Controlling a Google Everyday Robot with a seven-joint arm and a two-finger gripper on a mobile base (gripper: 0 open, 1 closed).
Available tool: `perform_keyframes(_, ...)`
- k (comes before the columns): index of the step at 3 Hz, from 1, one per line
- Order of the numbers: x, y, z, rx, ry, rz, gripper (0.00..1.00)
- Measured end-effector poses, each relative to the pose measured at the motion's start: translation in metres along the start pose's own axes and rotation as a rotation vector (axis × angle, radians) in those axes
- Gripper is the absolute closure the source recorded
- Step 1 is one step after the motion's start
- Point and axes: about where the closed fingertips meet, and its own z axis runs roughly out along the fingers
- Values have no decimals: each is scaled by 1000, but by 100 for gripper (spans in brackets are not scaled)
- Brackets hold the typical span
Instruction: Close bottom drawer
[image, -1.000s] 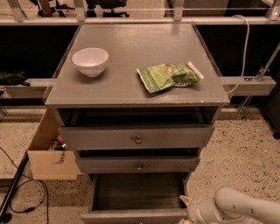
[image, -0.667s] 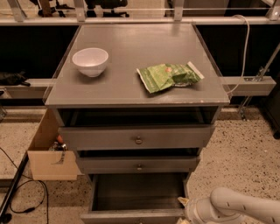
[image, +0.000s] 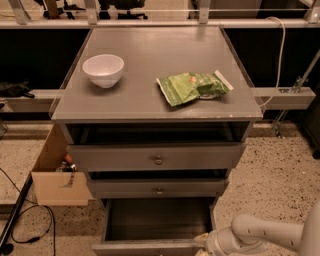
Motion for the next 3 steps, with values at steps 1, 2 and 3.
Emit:
perform_keyframes(1,1,-2,5,-10,1,6,50)
perform_keyframes(2,5,-1,9,-18,9,18,81)
perform_keyframes(3,14,0,15,-33,27,43,100)
